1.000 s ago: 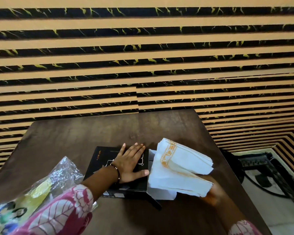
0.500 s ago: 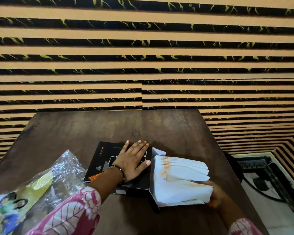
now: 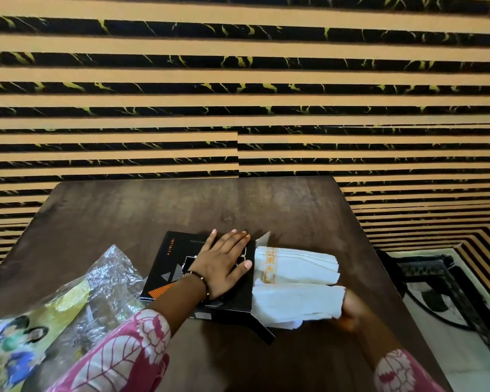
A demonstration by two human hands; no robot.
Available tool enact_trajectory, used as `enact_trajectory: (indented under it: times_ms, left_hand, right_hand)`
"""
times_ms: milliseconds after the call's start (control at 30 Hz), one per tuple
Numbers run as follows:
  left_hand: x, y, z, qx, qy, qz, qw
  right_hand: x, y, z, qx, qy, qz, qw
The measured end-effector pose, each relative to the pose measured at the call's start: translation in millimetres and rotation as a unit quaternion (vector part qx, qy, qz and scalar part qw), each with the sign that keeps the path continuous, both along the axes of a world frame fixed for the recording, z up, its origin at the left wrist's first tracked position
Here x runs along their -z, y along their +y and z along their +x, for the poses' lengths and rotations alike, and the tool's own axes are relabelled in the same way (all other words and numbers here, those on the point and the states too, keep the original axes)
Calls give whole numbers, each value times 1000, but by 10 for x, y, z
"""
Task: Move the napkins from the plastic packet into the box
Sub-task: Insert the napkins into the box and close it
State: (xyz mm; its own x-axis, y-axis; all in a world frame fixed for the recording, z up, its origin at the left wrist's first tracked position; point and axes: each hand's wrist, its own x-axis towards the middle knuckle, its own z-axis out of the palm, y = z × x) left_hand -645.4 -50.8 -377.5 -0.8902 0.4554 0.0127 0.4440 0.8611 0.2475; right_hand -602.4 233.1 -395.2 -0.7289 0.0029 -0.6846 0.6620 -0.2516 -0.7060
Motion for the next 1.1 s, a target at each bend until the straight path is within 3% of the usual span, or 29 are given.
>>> enact_trajectory:
  times_ms: [200,367,467,1100]
  left_hand:
    - [3,0,-13,2,-3,0,1000]
    - [-5,0,-5,0,-5,0,1000]
    - [-1,2,-3,-1,-2,-2,1000]
    - [30,-11,-11,4,-1,11,1000]
  right_hand:
    - [-161,24,-124,-139,-17,62,988]
    - [-214,-20,-158,-65,20,90,994]
    - [-240,-46,-122,-25,24,39,999]
    - [-134,24,-27,-87,81,52,992]
